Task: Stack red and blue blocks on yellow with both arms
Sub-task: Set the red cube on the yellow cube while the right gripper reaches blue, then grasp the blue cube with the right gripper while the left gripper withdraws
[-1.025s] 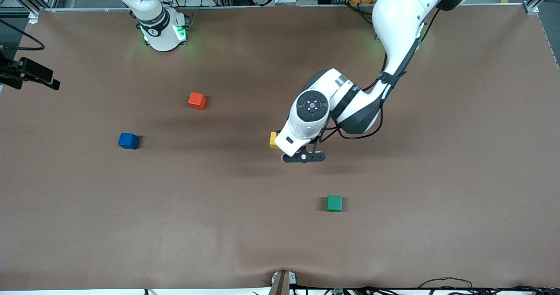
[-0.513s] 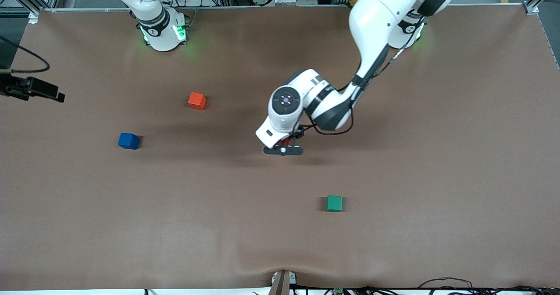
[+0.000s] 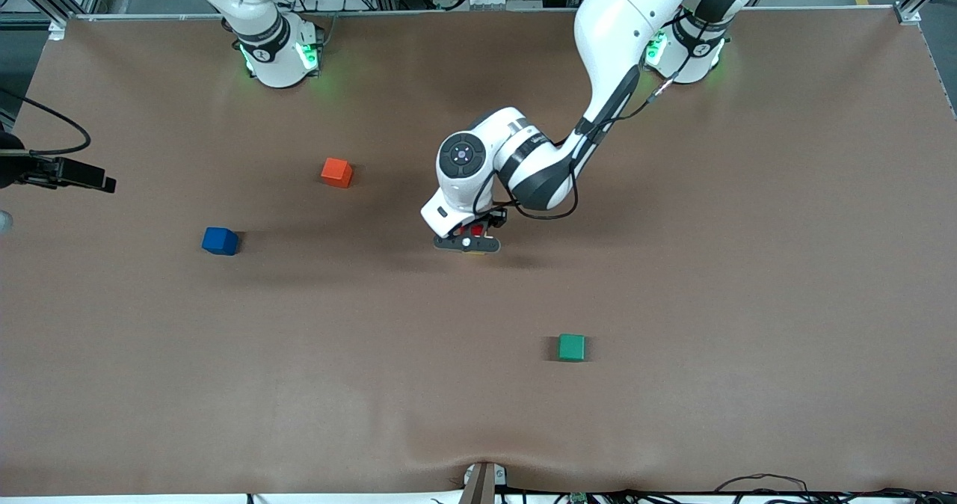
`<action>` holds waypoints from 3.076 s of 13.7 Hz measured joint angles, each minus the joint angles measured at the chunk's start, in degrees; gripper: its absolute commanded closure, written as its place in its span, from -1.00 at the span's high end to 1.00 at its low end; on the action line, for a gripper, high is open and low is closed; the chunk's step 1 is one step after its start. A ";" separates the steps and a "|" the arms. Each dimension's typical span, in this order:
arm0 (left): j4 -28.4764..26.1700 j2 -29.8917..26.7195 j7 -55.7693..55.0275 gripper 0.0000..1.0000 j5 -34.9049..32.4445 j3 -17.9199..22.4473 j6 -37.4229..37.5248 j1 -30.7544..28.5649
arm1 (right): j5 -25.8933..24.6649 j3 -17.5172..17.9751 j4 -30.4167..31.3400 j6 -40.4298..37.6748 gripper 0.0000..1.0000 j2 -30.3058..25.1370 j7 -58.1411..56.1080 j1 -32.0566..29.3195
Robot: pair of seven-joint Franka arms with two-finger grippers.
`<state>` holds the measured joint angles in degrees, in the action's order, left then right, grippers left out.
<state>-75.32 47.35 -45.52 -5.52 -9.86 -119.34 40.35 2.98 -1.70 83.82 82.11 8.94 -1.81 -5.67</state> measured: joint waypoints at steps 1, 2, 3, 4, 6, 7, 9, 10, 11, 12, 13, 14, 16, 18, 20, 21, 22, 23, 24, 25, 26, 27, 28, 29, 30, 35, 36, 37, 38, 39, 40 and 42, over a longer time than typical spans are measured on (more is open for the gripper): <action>0.00 0.13 0.00 -1.00 0.00 0.09 0.00 0.00 | 0.01 0.10 0.00 0.52 1.00 0.11 0.00 0.07; 0.00 0.28 0.02 -1.00 0.00 0.17 0.00 0.00 | 0.02 0.25 0.00 0.71 1.00 0.34 0.00 0.13; 0.00 0.44 0.04 -1.00 0.00 0.21 -0.06 0.00 | 0.02 0.34 0.04 0.73 1.00 0.76 0.00 0.14; 0.06 0.48 0.04 -1.00 0.00 0.21 -0.13 0.01 | 0.02 0.31 0.08 0.73 1.00 1.41 0.00 0.11; 0.10 0.53 0.04 -1.00 0.00 0.21 -0.27 0.01 | 0.02 0.25 0.08 0.90 1.00 2.95 0.00 0.05; 0.11 0.54 0.04 -1.00 0.00 0.21 -0.27 0.03 | 0.03 0.27 0.08 1.01 1.00 3.48 0.00 0.05; 0.11 0.57 0.03 -1.00 0.00 0.21 -0.27 0.12 | 0.04 0.31 0.19 1.03 1.00 4.20 0.00 0.08; 0.12 0.58 0.03 0.08 0.00 0.21 -0.27 0.14 | 0.06 0.33 0.52 1.36 1.00 4.48 0.00 0.09; 0.12 0.59 0.03 0.99 0.00 0.21 -0.29 0.15 | 0.07 0.33 1.31 2.34 1.00 4.72 0.00 0.09; 0.13 0.59 0.01 1.00 0.00 0.24 -0.37 0.16 | 0.07 0.33 2.55 3.77 1.00 4.94 0.00 0.09; 0.13 0.72 -0.46 1.00 0.00 0.32 -0.71 0.17 | 0.07 0.32 4.30 5.72 1.00 5.13 0.00 0.09; 0.12 1.00 -1.60 1.00 0.00 0.42 -1.27 0.17 | 0.07 0.31 6.58 7.87 1.00 5.28 0.00 0.09; 0.19 1.21 -3.14 1.00 0.00 0.57 -2.09 0.17 | 0.07 0.30 10.70 10.58 1.00 5.55 0.00 0.08; 0.82 1.04 -5.32 1.00 0.00 0.58 -2.17 0.27 | 0.07 0.28 13.53 12.59 1.00 5.64 0.00 0.06; 1.70 0.13 -7.16 1.00 0.00 0.57 -1.56 0.58 | 0.07 0.18 17.46 17.57 1.00 5.66 -0.07 -0.18; 1.98 -0.88 -7.88 1.00 0.00 0.57 -0.19 0.69 | 0.07 0.16 20.01 21.23 1.00 5.72 -0.44 -0.33; 2.17 -2.36 -8.77 1.00 0.00 0.57 1.67 0.73 | 0.07 0.15 22.89 25.33 1.00 5.83 -1.10 -0.42; 2.37 -4.00 -9.44 1.00 0.00 0.61 3.36 0.66 | 0.07 0.16 25.45 28.78 1.00 5.92 -1.40 -0.42; 2.61 -6.01 -9.93 1.00 0.00 0.73 5.20 0.44 | 0.07 0.19 27.85 31.53 1.00 5.98 -1.61 -0.42; 2.74 -8.28 -10.21 1.00 -0.01 0.91 7.07 0.01 | 0.07 0.23 29.97 33.68 1.00 6.01 -1.81 -0.40; 2.78 -10.54 -10.30 1.00 -0.03 1.11 8.72 -0.72 | 0.07 0.30 32.07 36.11 1.00 6.02 -1.93 -0.34; 2.81 -13.00 -10.29 1.00 -0.06 1.20 10.63 -1.80 | 0.06 0.39 34.28 39.32 1.00 6.03 -2.01 -0.24; 2.84 -15.50 -10.28 1.00 -0.10 1.25 12.86 -3.08 | 0.00 0.42 36.29 42.34 1.00 6.09 -2.08 -0.12; 2.85 -18.10 -9.99 1.00 -0.14 1.26 15.43 -4.62 | -0.04 0.43 37.81 44.39 1.00 6.23 -2.32 -0.07; 2.85 -20.62 -9.14 1.00 -0.17 1.29 17.84 -6.28 | -0.05 0.42 38.67 45.36 1.00 6.45 -2.79 -0.07; 2.44 -29.39 0.04 1.00 -0.29 1.57 21.73 -17.91 | -0.09 0.25 39.15 46.04 1.00 8.05 -5.43 -0.23; 2.39 -30.11 2.43 1.00 -0.28 1.57 21.77 -20.10 | -0.09 0.18 39.16 46.54 1.00 8.43 -6.61 -0.61; 2.34 -30.71 5.18 1.00 -0.28 1.58 21.95 -21.97 | -0.09 0.07 39.17 47.06 1.00 8.86 -7.61 -1.26; 2.34 -31.15 7.39 1.00 -0.28 1.58 22.74 -23.42 | -0.09 -0.02 39.19 47.24 1.00 9.37 -8.20 -1.96; 2.32 -31.57 8.98 1.00 -0.28 1.57 23.90 -24.45 | -0.06 -0.04 39.21 47.31 1.00 9.91 -8.47 -2.47; 2.31 -32.07 10.45 1.00 -0.27 1.55 25.06 -25.24 | -0.03 -0.04 39.23 47.38 1.00 10.36 -8.50 -2.69; 2.29 -33.41 14.42 1.00 -0.28 1.54 27.81 -26.61 | 0.15 -0.05 39.25 47.47 0.86 11.01 -8.30 -2.76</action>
<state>-73.03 13.94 -31.10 -5.80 -8.32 -91.52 13.75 3.14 -1.75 123.07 129.57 19.95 -10.11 -8.43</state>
